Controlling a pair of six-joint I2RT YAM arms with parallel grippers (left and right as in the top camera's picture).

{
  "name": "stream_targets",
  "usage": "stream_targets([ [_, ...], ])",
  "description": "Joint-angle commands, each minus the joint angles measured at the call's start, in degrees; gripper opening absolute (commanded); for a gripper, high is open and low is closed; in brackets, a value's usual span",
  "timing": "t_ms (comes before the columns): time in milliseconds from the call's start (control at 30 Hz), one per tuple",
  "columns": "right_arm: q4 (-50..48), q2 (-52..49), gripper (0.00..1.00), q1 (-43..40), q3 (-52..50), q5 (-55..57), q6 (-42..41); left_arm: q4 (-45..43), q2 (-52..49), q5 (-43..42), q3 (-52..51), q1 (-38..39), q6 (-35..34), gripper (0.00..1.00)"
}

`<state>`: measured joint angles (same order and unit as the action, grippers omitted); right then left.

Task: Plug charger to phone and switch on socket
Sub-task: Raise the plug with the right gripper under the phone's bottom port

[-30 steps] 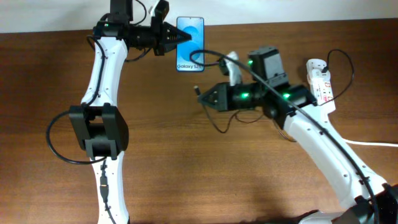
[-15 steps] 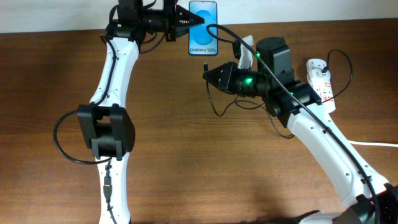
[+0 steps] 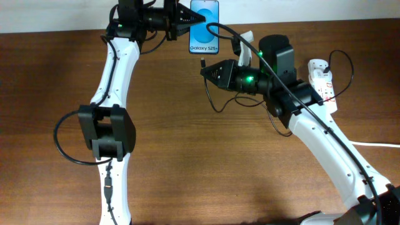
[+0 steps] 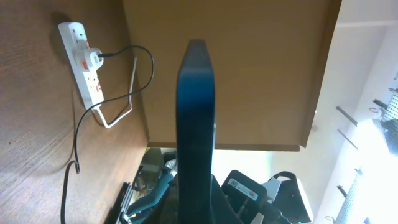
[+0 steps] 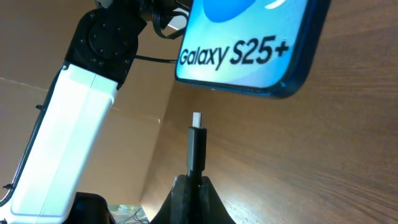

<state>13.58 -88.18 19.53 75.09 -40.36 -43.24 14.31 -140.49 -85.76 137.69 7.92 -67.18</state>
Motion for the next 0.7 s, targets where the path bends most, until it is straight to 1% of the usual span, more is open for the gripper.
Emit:
stream_targets([
  [0,-0.4,0.4,0.04,-0.1,0.5,0.5,1.0,-0.4,0.3,-1.9,0.7,-0.2,-0.5,0.00],
  [333,-0.8,-0.5,0.04,-0.1,0.5,3.1,0.9,-0.4,0.3,-2.6,0.7,0.7,-0.5,0.00],
  [567,-4.6,-2.0,0.04,-0.2,0.5,3.2,-1.0,-0.4,0.3,-3.2,0.7,1.0,-0.5,0.00],
  [667,-4.8,-2.0,0.04,-2.7,0.5,3.1,-2.8,-0.8,0.3,-3.2,0.7,1.0,-0.5,0.00],
])
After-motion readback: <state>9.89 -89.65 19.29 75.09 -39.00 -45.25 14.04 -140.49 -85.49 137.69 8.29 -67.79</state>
